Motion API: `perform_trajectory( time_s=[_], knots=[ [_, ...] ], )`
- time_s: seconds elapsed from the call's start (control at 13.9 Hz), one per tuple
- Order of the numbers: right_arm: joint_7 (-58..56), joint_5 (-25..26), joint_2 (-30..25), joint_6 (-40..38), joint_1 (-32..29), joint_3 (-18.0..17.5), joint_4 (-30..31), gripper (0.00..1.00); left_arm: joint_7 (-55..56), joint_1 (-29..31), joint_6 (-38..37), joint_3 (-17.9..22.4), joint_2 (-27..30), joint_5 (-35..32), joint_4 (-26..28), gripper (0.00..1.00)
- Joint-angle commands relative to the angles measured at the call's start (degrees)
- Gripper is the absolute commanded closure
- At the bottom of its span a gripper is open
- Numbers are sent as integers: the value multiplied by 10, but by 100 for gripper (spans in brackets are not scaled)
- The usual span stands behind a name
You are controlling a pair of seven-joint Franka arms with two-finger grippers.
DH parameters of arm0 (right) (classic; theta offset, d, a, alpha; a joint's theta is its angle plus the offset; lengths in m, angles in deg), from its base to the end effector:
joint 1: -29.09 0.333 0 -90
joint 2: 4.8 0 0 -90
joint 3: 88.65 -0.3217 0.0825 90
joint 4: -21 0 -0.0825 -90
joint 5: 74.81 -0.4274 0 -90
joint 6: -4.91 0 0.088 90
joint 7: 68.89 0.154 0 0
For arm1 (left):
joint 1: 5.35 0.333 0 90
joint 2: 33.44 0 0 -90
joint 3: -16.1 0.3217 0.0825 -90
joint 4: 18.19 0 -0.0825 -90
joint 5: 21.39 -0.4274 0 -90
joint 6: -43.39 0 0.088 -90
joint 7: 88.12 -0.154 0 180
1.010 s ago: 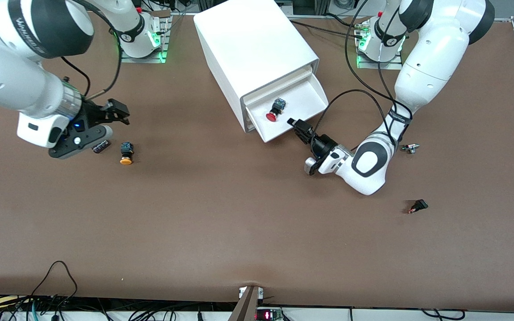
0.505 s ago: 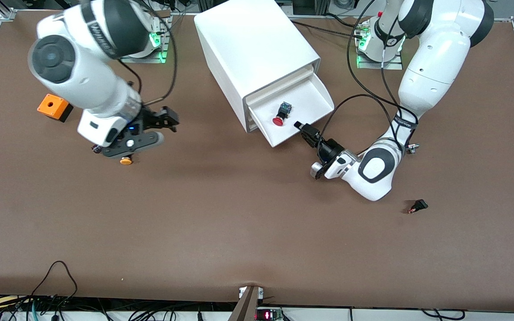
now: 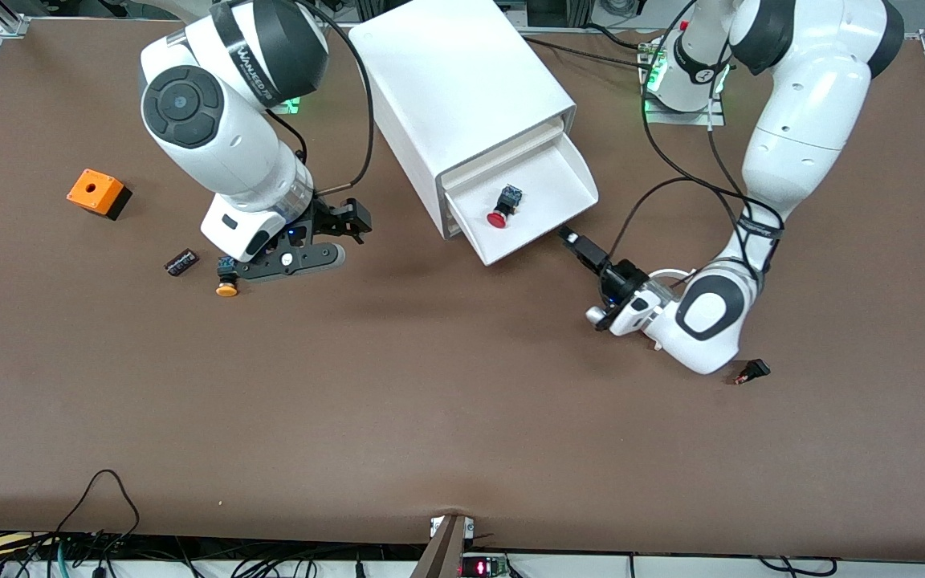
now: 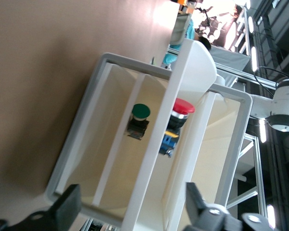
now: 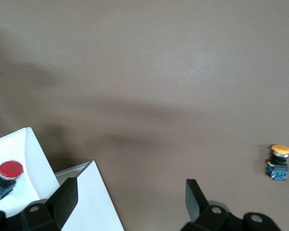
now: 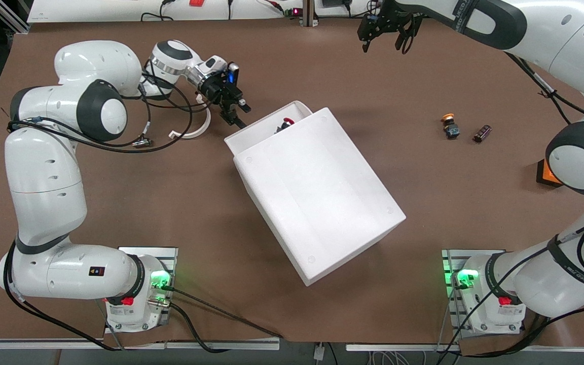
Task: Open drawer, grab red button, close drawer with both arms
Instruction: 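Reach the right gripper into the open drawer while the left gripper withdraws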
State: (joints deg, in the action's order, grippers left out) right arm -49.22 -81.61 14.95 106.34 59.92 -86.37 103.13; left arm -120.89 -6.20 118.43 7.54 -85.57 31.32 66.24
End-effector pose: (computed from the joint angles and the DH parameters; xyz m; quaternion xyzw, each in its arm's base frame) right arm 0.6133 0.3553 0.4468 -0.9965 -0.0665 0.0244 0.0453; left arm 0.5945 -0.2264 0.1284 0.7331 -0.1606 -0.3412 0.5660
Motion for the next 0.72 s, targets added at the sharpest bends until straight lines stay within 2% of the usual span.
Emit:
perform_trajectory(
  time_s=[0.0, 0.07, 0.29, 0.65],
  knots=[
    [69, -8, 14, -4, 28, 4, -17, 1, 22, 31, -11, -2, 24, -59, -8, 0],
    [100, -7, 18, 0, 41, 4, -17, 1, 31, 43, -11, -2, 33, -88, -9, 0],
    [222, -8, 36, 40, 93, 4, -17, 1, 32, 80, -12, -4, 48, -210, -65, 0],
    [391, -2, 88, 111, 179, 5, -23, 1, 23, 103, -10, -5, 114, -346, -68, 0]
  ],
)
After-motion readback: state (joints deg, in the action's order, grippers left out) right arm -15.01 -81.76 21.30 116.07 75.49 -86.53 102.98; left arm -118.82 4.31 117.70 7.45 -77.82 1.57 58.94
